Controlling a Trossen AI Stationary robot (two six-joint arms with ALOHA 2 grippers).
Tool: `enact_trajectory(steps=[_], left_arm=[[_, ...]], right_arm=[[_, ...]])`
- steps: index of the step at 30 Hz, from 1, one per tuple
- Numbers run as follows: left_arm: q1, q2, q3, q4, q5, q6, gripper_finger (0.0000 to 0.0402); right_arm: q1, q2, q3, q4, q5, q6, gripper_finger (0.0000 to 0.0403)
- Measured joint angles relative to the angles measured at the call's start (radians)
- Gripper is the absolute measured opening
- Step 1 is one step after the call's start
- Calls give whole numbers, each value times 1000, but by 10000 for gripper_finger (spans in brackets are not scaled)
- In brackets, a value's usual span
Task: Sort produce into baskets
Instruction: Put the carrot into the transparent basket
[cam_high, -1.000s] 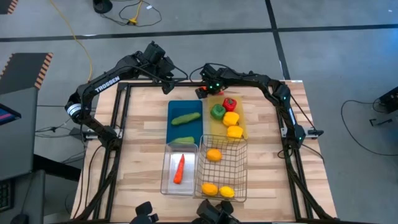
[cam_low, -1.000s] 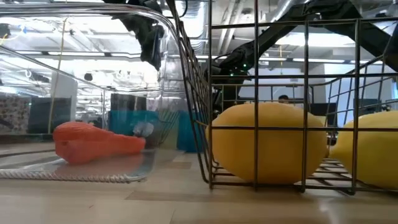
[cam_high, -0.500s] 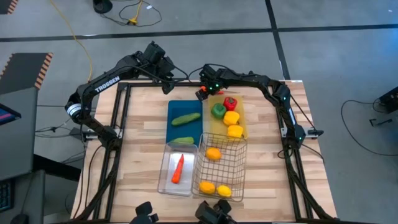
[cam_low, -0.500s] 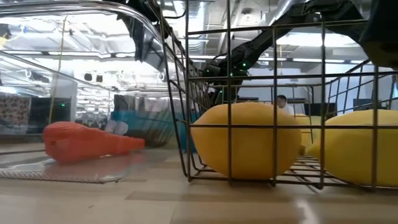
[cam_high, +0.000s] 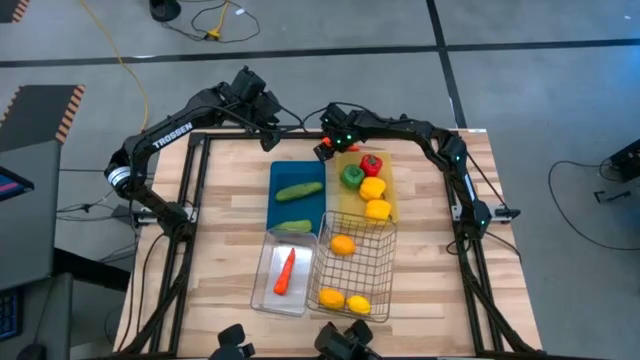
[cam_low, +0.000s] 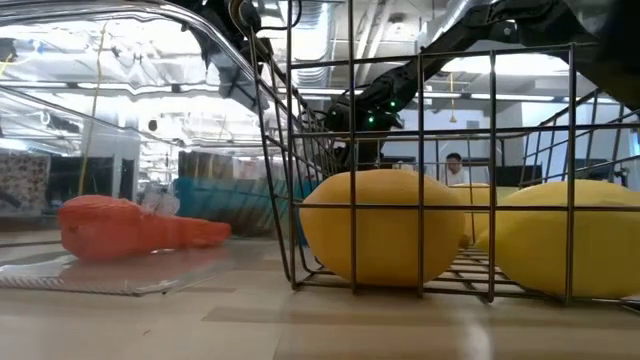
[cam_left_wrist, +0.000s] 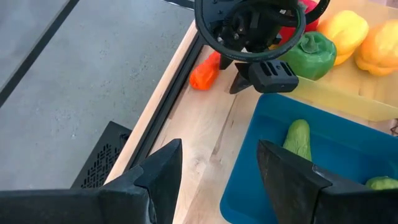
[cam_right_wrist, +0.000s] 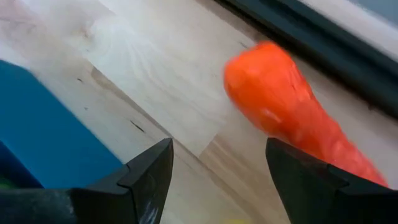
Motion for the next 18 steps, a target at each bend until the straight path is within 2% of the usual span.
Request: enact_trajectory(steps=[5,12,18], left_arm=[[0,0,0,0,0,0,194],[0,0,0,0,0,0,194],[0,0,0,0,0,0,194]], right_arm=[[-6,0,0,-49,0,154,285],[-33,0,0,-14,-6,415,285],[-52,0,0,3,-115,588,285]])
